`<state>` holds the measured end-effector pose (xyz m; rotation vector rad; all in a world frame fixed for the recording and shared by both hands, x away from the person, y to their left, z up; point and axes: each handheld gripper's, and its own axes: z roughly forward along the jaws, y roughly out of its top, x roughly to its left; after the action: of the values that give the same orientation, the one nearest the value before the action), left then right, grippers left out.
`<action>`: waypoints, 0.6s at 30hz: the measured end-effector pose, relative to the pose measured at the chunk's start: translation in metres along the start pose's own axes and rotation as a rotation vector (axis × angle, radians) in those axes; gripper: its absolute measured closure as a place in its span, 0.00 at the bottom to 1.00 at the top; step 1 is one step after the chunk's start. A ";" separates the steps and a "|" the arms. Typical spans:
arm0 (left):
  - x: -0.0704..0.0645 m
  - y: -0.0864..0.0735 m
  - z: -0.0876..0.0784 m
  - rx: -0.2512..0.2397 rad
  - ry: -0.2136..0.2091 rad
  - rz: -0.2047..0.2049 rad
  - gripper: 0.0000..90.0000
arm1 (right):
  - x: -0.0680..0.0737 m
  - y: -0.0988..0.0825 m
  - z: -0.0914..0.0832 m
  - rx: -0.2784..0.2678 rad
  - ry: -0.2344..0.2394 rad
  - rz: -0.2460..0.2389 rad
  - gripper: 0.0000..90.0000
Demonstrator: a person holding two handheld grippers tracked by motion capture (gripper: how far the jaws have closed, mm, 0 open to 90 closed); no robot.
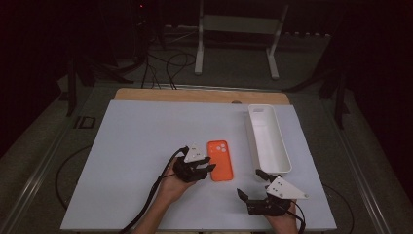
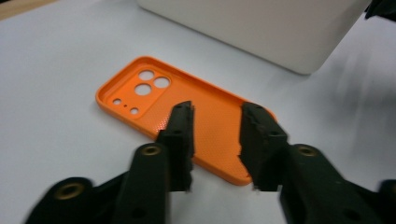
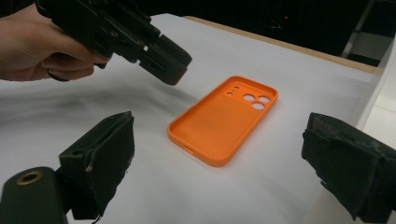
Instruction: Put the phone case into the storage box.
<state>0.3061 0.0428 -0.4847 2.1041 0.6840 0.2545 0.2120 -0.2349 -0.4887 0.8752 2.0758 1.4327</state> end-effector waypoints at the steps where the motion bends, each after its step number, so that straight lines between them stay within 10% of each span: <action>1: 0.000 0.000 0.001 0.001 0.003 -0.003 0.75 | 0.000 0.000 0.000 0.000 0.001 0.000 0.10; 10: 0.000 -0.001 0.013 0.031 -0.036 -0.009 0.99 | -0.001 0.000 0.000 0.000 -0.002 0.002 0.11; 18: -0.004 -0.003 0.022 0.064 -0.030 0.014 1.00 | -0.001 0.000 0.000 0.000 -0.005 0.002 0.11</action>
<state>0.3109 0.0267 -0.5002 2.1699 0.6672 0.2108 0.2124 -0.2359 -0.4887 0.8803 2.0710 1.4303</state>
